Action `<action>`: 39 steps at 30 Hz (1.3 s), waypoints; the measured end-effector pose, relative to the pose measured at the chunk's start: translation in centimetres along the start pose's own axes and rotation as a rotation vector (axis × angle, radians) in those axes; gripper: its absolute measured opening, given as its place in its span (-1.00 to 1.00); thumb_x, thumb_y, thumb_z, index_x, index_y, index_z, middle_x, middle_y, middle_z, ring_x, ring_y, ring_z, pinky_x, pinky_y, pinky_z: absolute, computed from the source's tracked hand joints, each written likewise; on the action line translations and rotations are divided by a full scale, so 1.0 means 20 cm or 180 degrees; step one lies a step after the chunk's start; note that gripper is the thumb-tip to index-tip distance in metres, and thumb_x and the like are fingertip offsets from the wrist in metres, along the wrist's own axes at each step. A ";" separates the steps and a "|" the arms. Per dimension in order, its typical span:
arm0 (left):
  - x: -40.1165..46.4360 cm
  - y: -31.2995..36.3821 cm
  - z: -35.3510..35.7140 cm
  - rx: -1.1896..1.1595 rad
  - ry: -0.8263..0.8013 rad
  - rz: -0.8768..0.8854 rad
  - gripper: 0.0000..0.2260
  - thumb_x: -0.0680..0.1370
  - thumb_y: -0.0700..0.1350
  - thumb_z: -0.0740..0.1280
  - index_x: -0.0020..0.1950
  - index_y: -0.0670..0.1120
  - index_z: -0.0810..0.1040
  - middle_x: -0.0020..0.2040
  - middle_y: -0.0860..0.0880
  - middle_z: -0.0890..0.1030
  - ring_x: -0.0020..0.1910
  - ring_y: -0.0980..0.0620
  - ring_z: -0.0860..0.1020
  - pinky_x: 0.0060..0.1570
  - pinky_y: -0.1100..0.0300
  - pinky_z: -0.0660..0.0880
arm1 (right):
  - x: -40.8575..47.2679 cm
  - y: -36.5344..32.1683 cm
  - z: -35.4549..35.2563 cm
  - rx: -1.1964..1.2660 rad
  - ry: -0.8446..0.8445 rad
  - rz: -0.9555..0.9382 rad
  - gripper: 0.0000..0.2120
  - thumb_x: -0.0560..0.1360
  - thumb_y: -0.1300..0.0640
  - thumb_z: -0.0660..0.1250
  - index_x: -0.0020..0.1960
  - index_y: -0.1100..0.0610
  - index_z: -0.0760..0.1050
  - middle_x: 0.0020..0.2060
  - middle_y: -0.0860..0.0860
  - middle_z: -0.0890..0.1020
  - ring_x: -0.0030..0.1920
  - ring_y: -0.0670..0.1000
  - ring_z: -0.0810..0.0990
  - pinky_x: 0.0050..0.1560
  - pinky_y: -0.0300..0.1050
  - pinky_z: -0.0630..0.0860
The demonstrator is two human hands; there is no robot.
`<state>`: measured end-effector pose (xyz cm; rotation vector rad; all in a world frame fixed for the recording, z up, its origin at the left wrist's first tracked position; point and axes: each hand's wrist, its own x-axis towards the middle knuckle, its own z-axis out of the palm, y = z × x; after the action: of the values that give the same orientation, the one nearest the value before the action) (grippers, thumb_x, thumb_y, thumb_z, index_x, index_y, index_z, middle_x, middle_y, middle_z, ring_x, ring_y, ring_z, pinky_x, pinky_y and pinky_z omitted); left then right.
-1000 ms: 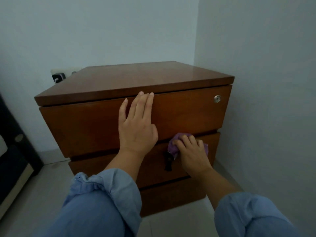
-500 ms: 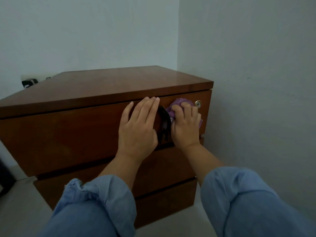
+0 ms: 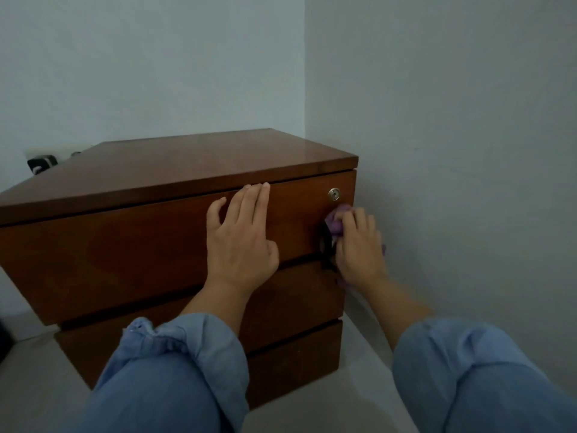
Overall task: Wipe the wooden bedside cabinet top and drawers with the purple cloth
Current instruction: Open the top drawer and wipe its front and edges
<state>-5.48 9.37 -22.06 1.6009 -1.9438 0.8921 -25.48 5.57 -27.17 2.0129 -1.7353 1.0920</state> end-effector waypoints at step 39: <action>-0.33 -0.16 0.04 -0.0366 -0.0284 -0.0466 -0.44 0.40 -0.06 0.28 0.40 -0.04 0.32 0.32 -0.05 0.43 0.30 -0.01 0.37 0.21 -0.01 0.31 | -0.21 0.03 0.01 0.0866 -0.1335 0.0945 -0.42 0.36 0.29 0.40 0.29 0.15 0.21 0.25 0.13 0.26 0.21 0.22 0.37 0.18 0.25 0.40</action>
<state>-0.97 12.94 -26.71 1.7157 -1.8722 0.6493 -25.98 8.31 -30.41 2.3339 -2.2608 1.0992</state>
